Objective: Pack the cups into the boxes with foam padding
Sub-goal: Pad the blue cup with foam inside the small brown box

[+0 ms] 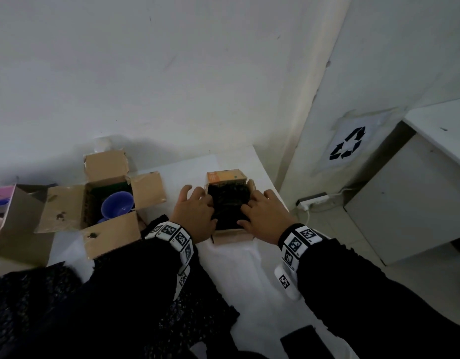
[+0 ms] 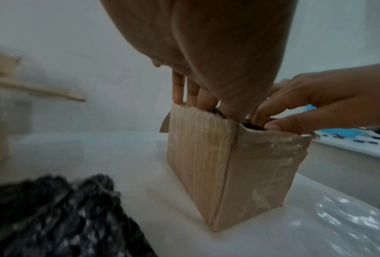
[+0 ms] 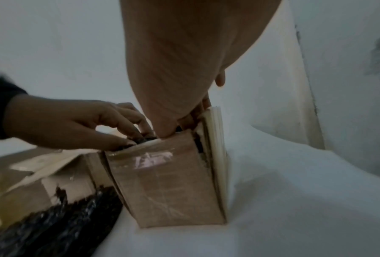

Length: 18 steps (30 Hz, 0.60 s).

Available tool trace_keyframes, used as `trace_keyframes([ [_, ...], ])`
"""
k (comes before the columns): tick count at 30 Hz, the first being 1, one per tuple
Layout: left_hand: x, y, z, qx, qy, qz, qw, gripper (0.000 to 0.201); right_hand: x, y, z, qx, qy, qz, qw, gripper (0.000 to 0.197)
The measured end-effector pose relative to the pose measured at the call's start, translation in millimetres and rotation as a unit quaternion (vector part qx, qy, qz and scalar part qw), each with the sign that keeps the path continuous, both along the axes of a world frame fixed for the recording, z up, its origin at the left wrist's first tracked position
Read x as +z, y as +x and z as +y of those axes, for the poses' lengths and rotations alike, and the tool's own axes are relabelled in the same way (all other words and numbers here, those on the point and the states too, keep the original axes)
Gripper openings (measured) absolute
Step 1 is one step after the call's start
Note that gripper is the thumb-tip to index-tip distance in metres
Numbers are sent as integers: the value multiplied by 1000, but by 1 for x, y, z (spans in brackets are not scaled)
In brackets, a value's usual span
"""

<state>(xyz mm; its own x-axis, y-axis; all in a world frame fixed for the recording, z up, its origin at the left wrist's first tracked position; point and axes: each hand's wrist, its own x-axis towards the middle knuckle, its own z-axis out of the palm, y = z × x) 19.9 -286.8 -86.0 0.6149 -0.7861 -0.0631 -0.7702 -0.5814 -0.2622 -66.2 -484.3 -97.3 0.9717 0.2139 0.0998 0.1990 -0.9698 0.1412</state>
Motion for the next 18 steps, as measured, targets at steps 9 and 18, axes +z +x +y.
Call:
trace_keyframes([
  [9,-13,-15,13,-146,-103,82,980,32,-9,-20,18,48,123,69,989,23],
  [18,-14,-23,10,-145,-59,49,986,27,9,-6,20,-10,135,193,972,8],
])
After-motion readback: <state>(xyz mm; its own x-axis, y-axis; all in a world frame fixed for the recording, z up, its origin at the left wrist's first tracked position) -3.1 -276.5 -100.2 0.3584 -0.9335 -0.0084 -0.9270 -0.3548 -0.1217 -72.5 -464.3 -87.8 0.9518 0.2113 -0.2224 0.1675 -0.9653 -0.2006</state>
